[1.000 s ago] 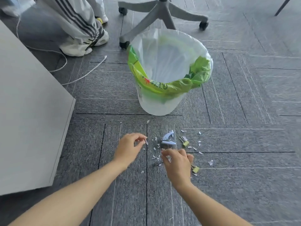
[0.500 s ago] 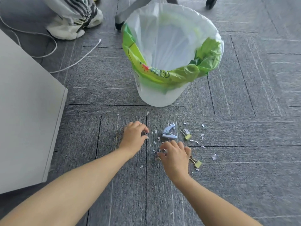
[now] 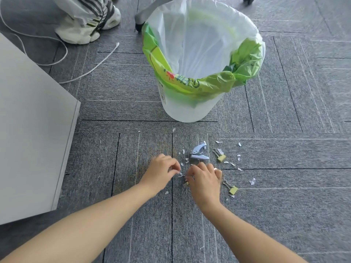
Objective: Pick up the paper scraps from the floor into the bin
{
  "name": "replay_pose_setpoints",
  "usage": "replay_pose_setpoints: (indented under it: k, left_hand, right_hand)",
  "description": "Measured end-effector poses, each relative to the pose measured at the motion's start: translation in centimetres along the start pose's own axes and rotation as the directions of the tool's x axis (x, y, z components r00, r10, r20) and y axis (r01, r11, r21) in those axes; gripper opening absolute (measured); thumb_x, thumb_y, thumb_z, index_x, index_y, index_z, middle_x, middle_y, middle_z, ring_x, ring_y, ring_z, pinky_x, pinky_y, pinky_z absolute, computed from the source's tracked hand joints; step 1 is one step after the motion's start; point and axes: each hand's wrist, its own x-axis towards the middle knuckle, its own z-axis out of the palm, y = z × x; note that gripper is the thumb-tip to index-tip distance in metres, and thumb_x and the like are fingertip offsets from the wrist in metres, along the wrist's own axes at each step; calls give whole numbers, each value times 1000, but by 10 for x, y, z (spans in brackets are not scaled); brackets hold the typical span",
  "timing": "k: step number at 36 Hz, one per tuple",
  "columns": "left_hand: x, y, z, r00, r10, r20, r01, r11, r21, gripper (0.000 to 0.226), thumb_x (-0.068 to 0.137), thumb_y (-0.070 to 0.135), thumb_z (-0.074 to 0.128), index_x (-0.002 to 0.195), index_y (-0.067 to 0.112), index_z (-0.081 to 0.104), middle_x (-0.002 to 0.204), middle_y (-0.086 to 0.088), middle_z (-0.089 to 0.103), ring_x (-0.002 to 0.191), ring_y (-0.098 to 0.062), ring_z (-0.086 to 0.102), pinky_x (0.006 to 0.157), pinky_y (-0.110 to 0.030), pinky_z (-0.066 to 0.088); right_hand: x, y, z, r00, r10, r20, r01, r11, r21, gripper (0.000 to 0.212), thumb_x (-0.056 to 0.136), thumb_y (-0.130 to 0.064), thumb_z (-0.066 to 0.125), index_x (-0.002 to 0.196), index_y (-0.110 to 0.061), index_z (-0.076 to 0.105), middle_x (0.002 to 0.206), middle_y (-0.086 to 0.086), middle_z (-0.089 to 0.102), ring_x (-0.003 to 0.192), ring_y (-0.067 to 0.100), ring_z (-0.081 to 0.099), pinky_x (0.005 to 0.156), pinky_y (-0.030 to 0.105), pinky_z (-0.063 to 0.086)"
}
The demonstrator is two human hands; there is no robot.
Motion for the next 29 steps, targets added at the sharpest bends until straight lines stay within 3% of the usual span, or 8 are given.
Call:
replay_pose_setpoints:
  k: [8, 19, 29]
  left_hand:
    - [-17, 7, 12, 997, -67, 37, 70, 995, -78, 22, 84, 29, 71, 105, 29, 65, 77, 24, 56, 86, 1, 44, 91, -30, 35]
    - [-9, 10, 19, 995, -95, 26, 97, 993, -62, 12, 82, 32, 73, 90, 28, 65, 87, 17, 58, 91, -8, 45, 94, -34, 37]
    - [-7, 11, 18, 992, -122, -2, 122, 992, -34, 7, 80, 35, 74, 80, 30, 68, 88, 17, 56, 95, -10, 42, 92, -32, 34]
  right_hand:
    - [-11, 12, -3, 994, 77, -77, -78, 997, -3, 13, 88, -50, 56, 87, -40, 64, 93, -21, 57, 94, 12, 41, 80, 34, 22]
    - [-2, 16, -6, 983, 172, -66, -167, 984, 66, 17, 80, -47, 70, 93, -40, 62, 96, -19, 58, 96, 12, 42, 81, 34, 26]
    - [4, 18, -2, 993, 113, -20, -111, 990, 83, 12, 83, -48, 68, 87, -39, 63, 91, -18, 55, 91, 11, 39, 77, 32, 20]
